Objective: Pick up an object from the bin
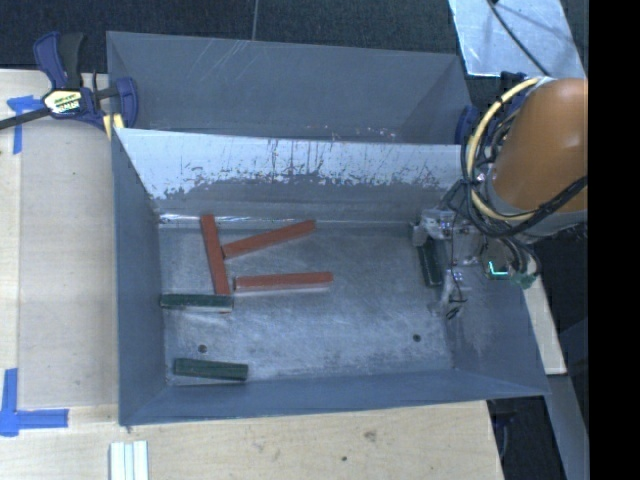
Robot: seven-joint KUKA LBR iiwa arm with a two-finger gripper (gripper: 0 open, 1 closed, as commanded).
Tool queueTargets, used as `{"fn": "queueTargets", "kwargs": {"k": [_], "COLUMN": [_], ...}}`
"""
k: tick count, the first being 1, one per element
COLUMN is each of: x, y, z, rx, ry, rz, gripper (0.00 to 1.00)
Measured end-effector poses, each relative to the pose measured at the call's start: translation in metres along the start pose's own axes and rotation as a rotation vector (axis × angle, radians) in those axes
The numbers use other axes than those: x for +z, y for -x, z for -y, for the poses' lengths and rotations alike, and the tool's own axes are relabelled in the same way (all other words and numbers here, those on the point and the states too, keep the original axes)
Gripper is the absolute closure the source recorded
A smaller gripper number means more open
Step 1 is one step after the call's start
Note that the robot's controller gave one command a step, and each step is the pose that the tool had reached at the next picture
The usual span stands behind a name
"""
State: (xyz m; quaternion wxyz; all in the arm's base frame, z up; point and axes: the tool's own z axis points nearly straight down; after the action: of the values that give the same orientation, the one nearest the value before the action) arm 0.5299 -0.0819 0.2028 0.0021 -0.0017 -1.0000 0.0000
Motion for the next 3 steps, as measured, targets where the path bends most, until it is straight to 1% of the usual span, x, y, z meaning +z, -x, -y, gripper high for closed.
{"fn": "queueTargets", "kwargs": {"k": [1, 2, 3], "x": [0.083, 0.134, 0.131], "y": [0.065, 0.055, 0.057], "z": [-0.085, -0.124, -0.123], "rx": [-0.173, -0.353, -0.354], "ry": [0.002, 0.001, -0.001], "rz": [0.006, 0.003, 0.009], "gripper": [0.0, 0.0, 1.0]}}
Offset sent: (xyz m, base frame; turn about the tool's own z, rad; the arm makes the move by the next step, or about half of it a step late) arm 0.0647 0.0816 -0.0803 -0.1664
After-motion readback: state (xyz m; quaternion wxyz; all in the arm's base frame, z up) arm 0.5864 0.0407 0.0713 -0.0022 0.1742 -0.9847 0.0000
